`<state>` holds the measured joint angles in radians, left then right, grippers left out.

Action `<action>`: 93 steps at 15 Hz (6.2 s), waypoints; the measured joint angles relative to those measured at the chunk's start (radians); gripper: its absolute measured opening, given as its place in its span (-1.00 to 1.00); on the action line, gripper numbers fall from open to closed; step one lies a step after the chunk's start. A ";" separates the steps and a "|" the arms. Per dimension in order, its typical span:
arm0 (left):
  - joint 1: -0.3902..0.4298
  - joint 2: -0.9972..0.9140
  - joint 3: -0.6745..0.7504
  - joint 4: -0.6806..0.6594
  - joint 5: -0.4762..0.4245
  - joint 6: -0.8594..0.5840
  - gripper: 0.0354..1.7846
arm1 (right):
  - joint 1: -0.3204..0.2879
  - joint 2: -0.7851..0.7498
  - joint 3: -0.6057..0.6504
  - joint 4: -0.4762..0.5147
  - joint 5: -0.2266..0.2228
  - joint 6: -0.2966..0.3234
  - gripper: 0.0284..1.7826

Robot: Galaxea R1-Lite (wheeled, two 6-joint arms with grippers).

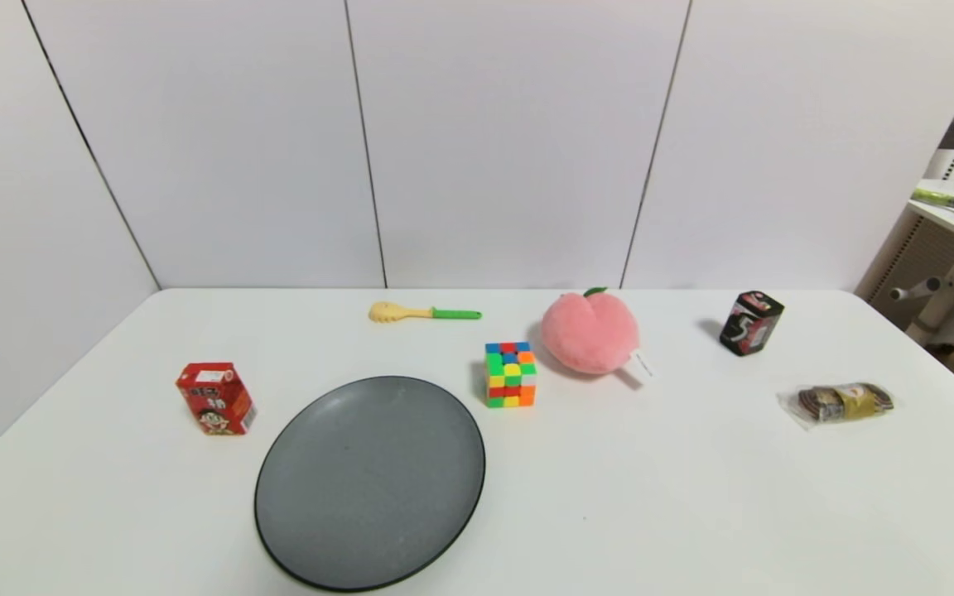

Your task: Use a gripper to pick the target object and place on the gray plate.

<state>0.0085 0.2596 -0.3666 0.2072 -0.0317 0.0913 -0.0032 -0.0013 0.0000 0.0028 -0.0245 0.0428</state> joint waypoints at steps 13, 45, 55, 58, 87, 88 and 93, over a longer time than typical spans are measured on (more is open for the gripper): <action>-0.060 1.117 -1.159 0.544 -0.213 0.472 0.89 | 0.000 0.000 0.000 0.000 0.000 0.000 0.92; -0.215 2.204 -1.609 -0.071 -0.966 0.521 0.89 | 0.000 0.000 0.000 0.000 0.000 0.000 0.92; -0.206 2.251 -1.609 -0.282 -0.962 0.340 0.89 | 0.000 0.000 0.000 0.000 0.000 0.000 0.92; -0.202 2.268 -1.609 -0.304 -0.959 0.314 0.89 | 0.000 0.000 0.000 0.000 0.000 0.000 0.92; -0.186 2.189 -1.609 -0.233 -0.900 0.327 0.89 | 0.000 0.000 0.000 0.000 0.000 0.000 0.92; -0.186 2.185 -1.609 -0.227 -0.901 0.331 0.89 | 0.000 0.000 0.000 0.000 0.000 0.000 0.92; -0.187 2.171 -1.609 -0.100 -0.893 0.433 0.89 | 0.000 0.000 0.000 0.000 0.000 0.000 0.92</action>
<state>-0.1783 2.4304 -1.9757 0.1077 -0.9247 0.5238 -0.0032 -0.0013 0.0000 0.0032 -0.0245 0.0428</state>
